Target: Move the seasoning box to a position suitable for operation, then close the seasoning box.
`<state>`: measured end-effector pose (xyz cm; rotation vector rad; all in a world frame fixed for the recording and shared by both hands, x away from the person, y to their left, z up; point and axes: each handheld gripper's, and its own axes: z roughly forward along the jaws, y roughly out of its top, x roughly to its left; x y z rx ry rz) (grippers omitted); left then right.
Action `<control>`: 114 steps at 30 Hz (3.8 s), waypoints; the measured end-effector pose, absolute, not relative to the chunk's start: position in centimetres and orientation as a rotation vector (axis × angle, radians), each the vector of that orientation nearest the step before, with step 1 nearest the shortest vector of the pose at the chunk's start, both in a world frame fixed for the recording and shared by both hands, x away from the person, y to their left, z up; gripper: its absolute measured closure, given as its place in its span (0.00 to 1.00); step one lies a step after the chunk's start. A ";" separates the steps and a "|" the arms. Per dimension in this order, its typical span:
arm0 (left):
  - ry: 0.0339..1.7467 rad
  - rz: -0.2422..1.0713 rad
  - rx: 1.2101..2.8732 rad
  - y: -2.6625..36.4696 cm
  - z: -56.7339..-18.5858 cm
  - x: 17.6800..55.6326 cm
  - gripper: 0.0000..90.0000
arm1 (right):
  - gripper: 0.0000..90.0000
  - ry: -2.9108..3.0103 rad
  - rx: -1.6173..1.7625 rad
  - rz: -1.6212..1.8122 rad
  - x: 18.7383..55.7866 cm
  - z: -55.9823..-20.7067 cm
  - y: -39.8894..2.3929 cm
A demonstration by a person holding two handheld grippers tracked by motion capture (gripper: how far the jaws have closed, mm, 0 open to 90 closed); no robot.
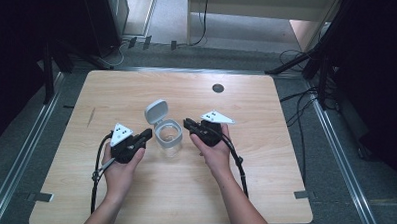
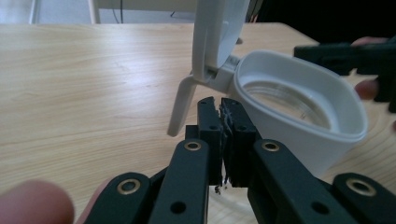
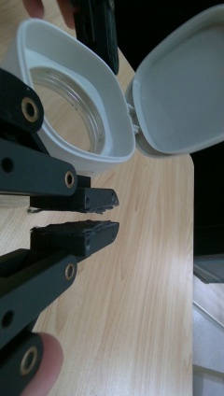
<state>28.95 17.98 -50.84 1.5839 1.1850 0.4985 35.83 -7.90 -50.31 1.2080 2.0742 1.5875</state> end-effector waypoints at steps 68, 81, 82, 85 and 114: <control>1.305 0.555 1.448 29.7 -55.2 25.3 0.45 | 0.95 2.070 1.083 1.690 36.5 -45.4 -6.9; 1.326 0.564 1.436 29.6 -55.2 25.3 0.44 | 0.92 2.073 1.062 1.671 32.9 -45.1 -9.7; 1.331 0.560 1.433 29.6 -55.2 25.3 0.44 | 0.90 2.044 1.079 1.659 32.7 -45.4 -10.9; 1.335 0.561 1.430 29.6 -55.2 25.3 0.44 | 0.75 2.009 1.118 1.610 32.3 -46.2 -12.6; 1.346 0.575 1.431 29.6 -55.2 25.4 0.42 | 0.31 1.858 1.339 1.425 27.8 -52.6 -27.2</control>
